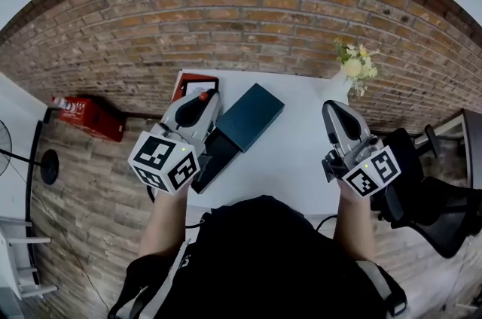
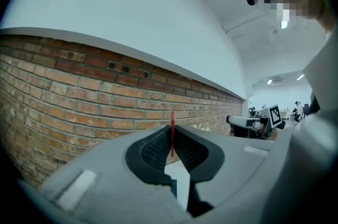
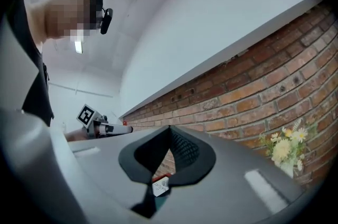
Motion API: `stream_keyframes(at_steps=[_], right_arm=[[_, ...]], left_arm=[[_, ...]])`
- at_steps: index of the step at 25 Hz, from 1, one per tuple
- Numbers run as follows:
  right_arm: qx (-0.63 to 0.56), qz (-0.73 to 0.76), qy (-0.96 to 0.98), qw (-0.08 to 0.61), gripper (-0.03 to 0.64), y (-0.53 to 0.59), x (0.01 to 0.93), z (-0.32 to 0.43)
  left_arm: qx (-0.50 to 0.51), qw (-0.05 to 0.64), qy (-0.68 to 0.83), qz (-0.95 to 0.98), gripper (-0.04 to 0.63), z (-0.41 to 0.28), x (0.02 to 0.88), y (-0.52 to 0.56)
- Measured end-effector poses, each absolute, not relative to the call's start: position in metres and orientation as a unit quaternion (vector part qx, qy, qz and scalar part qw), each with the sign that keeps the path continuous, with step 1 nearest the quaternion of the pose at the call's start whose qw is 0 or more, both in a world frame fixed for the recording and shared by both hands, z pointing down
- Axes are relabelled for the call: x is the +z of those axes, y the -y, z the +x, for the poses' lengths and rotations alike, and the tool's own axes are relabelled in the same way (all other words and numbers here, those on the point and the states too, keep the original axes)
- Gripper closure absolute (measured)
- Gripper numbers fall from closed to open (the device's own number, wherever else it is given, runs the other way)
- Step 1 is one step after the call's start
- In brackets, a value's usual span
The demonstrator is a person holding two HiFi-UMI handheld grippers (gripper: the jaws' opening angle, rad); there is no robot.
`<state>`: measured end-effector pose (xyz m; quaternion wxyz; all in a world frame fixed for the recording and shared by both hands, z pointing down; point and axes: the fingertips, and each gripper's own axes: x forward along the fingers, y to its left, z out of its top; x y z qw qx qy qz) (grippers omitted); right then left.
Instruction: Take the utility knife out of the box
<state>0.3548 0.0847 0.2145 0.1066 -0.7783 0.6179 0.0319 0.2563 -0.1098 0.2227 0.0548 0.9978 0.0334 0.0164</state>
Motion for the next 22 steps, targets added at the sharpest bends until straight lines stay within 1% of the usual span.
stream_keyframes(at_steps=[6, 14, 22], right_arm=[[0.019, -0.772, -0.634, 0.045, 0.618, -0.065, 0.248, 0.333], [0.010, -0.767, -0.641, 0.031, 0.618, -0.051, 0.259, 0.329], [0.004, -0.775, -0.631, 0.034, 0.618, -0.057, 0.261, 0.337]], left_arm=[[0.033, 0.080, -0.019, 0.996, 0.577, 0.251, 0.251, 0.121], [0.042, 0.084, -0.011, 0.996, 0.577, 0.246, 0.261, 0.133], [0.045, 0.083, -0.003, 0.996, 0.577, 0.246, 0.266, 0.140]])
